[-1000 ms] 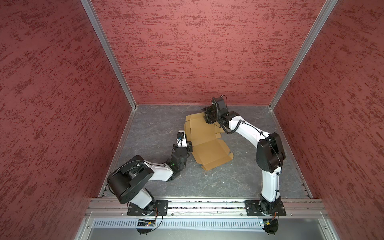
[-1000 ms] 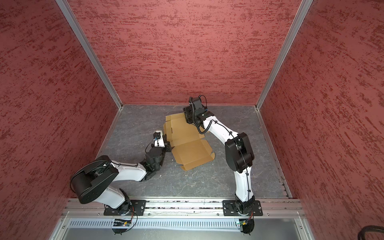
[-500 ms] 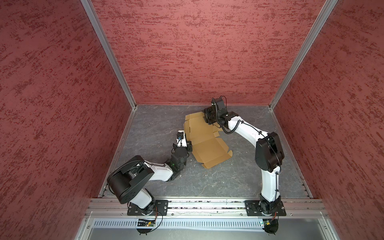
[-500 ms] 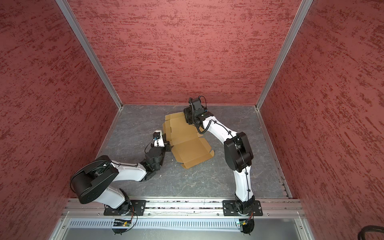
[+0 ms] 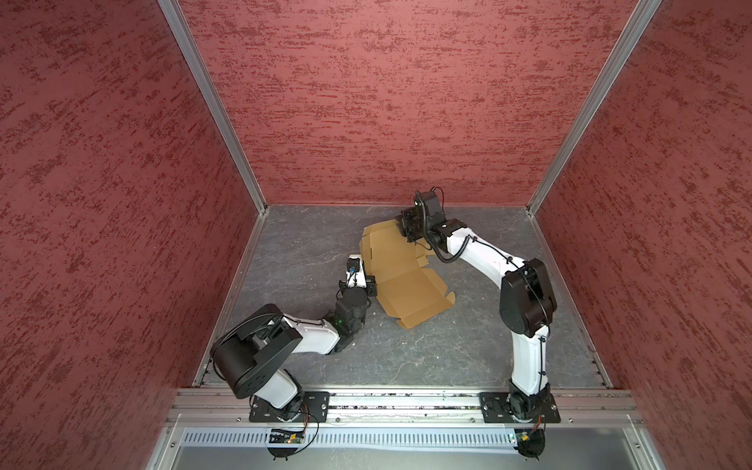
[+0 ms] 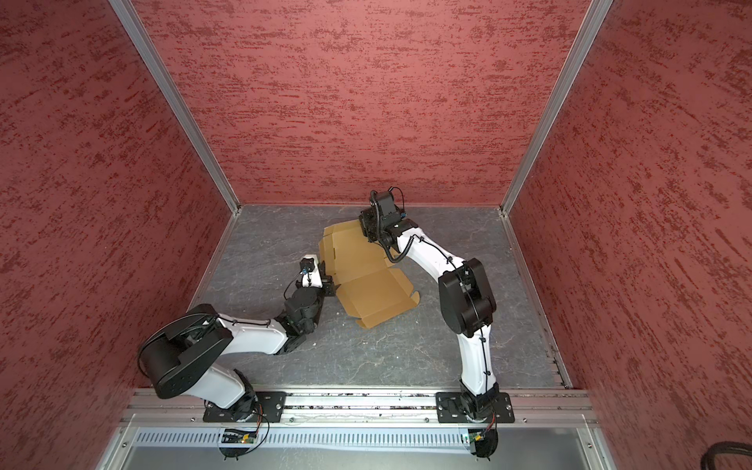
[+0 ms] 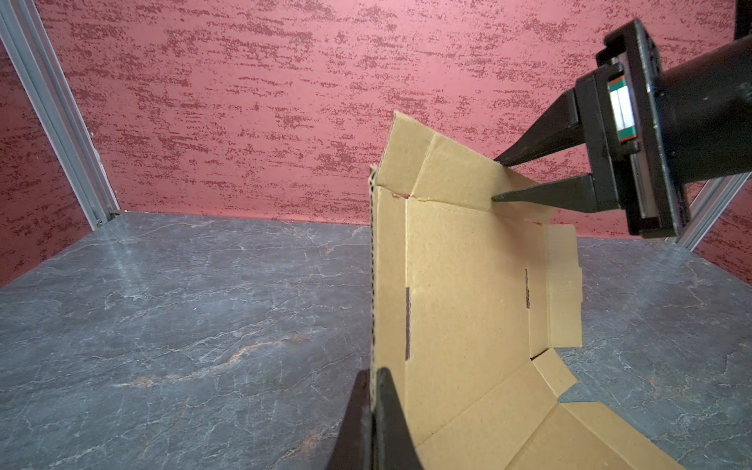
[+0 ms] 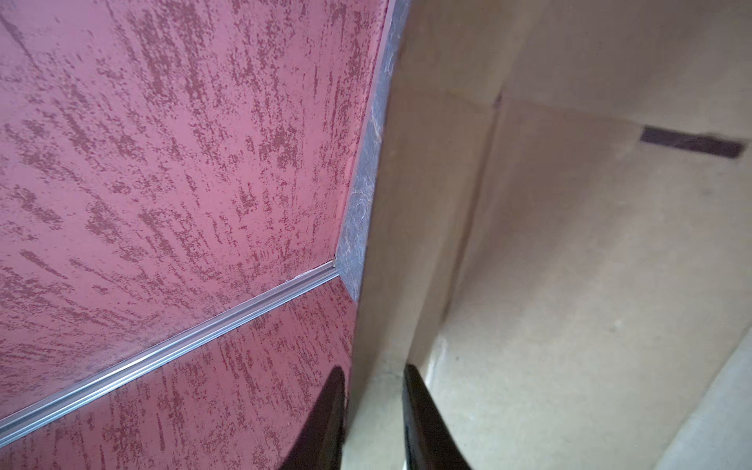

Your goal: Fold the paper box

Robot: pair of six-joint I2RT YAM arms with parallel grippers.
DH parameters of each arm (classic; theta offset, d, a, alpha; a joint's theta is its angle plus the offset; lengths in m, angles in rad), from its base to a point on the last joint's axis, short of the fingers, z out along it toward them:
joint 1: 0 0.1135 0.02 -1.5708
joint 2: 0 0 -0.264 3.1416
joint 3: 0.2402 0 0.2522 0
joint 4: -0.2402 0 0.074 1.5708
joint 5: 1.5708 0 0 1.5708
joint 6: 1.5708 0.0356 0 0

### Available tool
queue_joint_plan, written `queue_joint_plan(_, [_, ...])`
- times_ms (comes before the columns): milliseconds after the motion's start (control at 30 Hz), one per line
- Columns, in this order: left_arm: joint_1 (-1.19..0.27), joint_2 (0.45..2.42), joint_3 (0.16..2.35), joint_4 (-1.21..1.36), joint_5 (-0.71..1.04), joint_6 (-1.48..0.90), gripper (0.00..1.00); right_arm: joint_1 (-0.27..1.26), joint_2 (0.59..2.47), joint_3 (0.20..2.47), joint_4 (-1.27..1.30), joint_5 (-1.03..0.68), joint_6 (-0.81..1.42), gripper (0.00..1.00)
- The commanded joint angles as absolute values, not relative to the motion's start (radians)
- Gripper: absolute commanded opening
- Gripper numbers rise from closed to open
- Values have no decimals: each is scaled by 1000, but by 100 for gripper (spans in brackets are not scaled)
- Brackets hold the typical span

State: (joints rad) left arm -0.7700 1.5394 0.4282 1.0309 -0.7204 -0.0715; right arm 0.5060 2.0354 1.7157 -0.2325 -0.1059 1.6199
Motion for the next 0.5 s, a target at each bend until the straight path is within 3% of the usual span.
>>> queue_joint_plan(0, [-777,1553,452,1049,-737,-77,0,502,2027,1695,-214,-86,1682,23])
queue_joint_plan(467, [-778,1572,472,1037,-753,-83,0,501,2000,1668,-200,-81,1648,13])
